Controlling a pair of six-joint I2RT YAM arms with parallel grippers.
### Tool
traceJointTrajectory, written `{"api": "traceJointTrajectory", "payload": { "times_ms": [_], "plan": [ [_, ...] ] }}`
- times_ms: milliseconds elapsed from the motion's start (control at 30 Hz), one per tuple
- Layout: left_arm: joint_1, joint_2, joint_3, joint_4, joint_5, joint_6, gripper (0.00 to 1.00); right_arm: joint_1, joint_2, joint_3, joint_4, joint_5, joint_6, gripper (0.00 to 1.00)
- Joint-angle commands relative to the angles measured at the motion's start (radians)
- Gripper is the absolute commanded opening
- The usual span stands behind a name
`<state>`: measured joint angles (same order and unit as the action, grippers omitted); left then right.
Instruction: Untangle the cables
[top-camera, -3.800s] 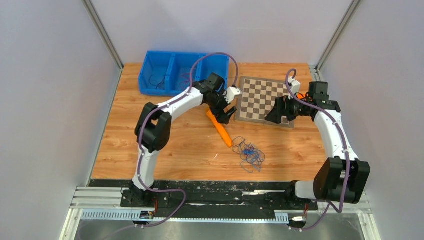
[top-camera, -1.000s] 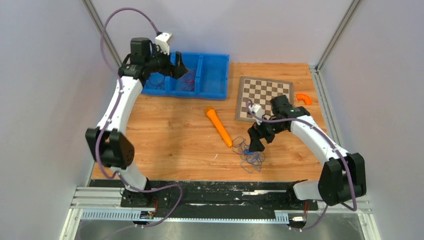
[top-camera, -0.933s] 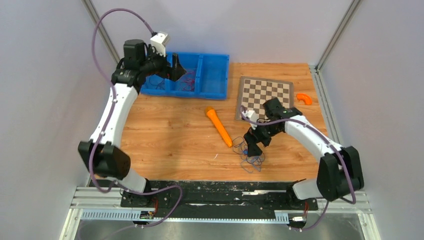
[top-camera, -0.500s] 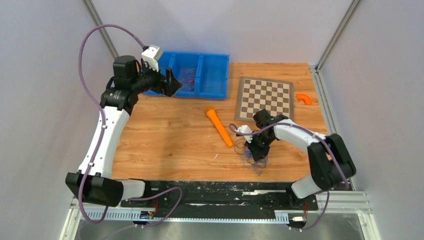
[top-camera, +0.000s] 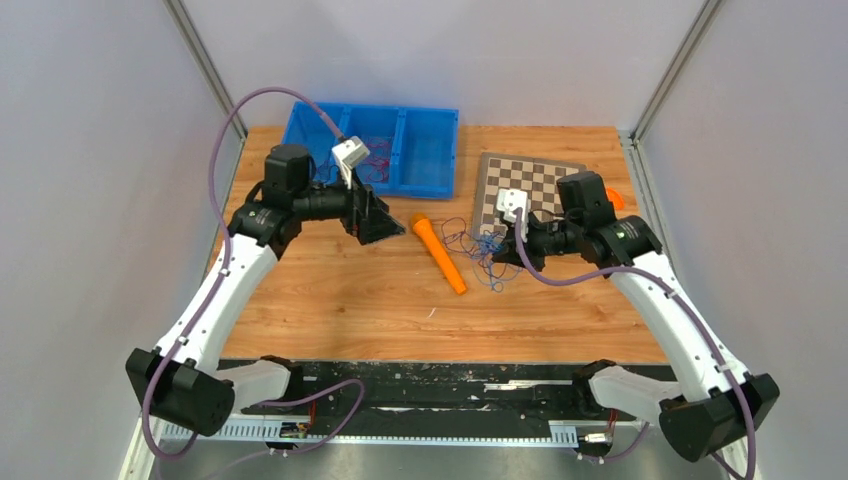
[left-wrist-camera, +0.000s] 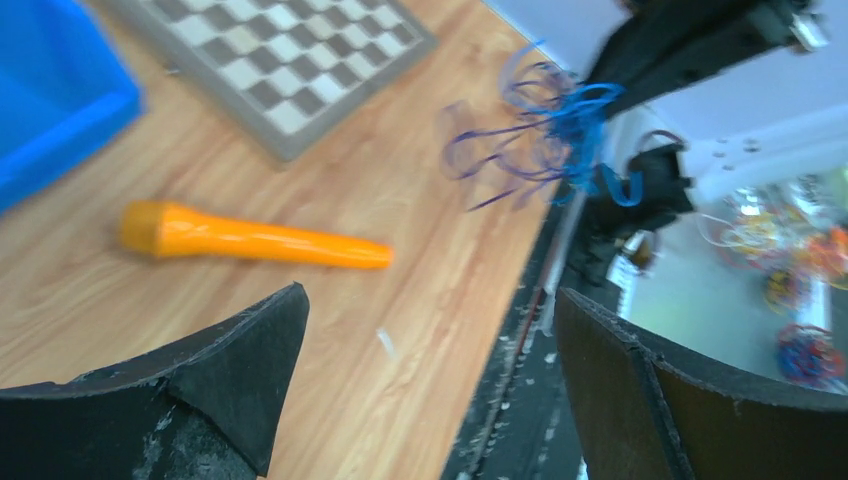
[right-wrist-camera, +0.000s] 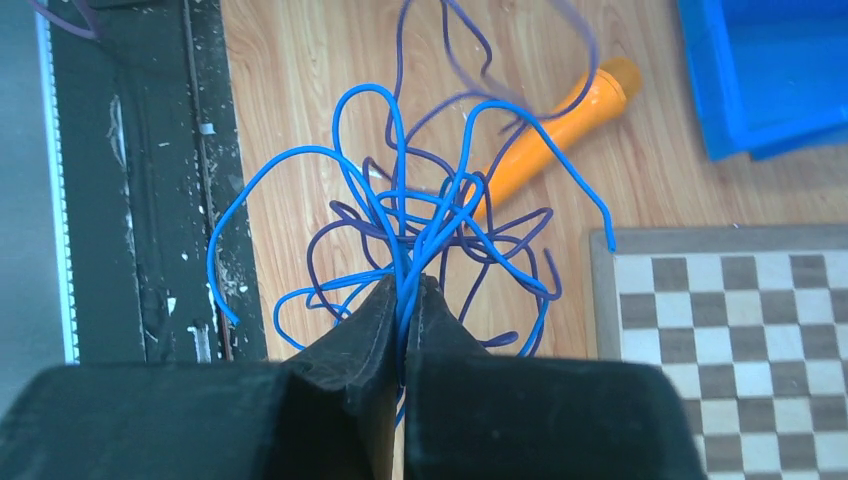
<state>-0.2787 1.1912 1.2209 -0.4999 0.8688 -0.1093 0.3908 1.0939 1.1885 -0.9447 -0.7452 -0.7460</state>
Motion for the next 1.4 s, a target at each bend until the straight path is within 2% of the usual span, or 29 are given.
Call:
{"api": "traceJointTrajectory", "payload": {
  "times_ms": [0,200,333,433,567,700,767,1067,1167,1233,1267,1300,1333,1367],
  "plan": [
    [-0.096,0.004,-0.027,0.169,0.107,-0.152,1.00,0.042,0.042,0.060,0.051,-0.106,0.012,0.00],
    [-0.184,0.087,-0.064,0.241,0.142,-0.251,0.99,0.115,0.019,0.060,0.089,-0.081,0.024,0.00],
    [-0.243,0.139,-0.089,0.241,0.084,-0.231,1.00,0.140,0.009,0.052,0.096,-0.086,0.026,0.00],
    [-0.252,0.137,-0.119,0.313,0.130,-0.237,1.00,0.150,0.013,0.058,0.095,-0.081,0.025,0.00],
    [-0.254,0.076,-0.170,0.431,0.164,-0.268,0.90,0.157,0.017,0.055,0.093,-0.068,0.023,0.00],
    [-0.260,0.016,-0.201,0.483,0.171,-0.279,0.70,0.161,0.019,0.035,0.095,-0.057,0.022,0.00],
    [-0.291,0.002,-0.195,0.460,0.164,-0.253,0.66,0.161,0.018,0.030,0.096,-0.058,0.025,0.00],
    [-0.406,0.082,-0.156,0.452,0.117,-0.273,0.70,0.162,0.025,0.035,0.101,-0.061,0.039,0.03],
    [-0.412,0.103,-0.138,0.465,0.116,-0.299,0.58,0.162,0.020,0.024,0.101,-0.055,0.039,0.05],
    [-0.413,0.100,-0.128,0.473,0.119,-0.307,0.41,0.161,0.013,0.010,0.103,-0.038,0.038,0.05],
    [-0.413,0.088,-0.129,0.483,0.124,-0.310,0.29,0.161,0.011,-0.002,0.105,-0.029,0.037,0.06],
    [-0.413,0.080,-0.129,0.488,0.125,-0.313,0.23,0.161,0.007,-0.013,0.111,-0.017,0.039,0.07],
    [-0.413,0.061,-0.132,0.492,0.125,-0.314,0.11,0.160,0.007,-0.026,0.117,0.001,0.045,0.09],
    [-0.412,0.051,-0.132,0.494,0.121,-0.312,0.05,0.159,0.007,-0.036,0.122,0.019,0.051,0.11]
  ]
}}
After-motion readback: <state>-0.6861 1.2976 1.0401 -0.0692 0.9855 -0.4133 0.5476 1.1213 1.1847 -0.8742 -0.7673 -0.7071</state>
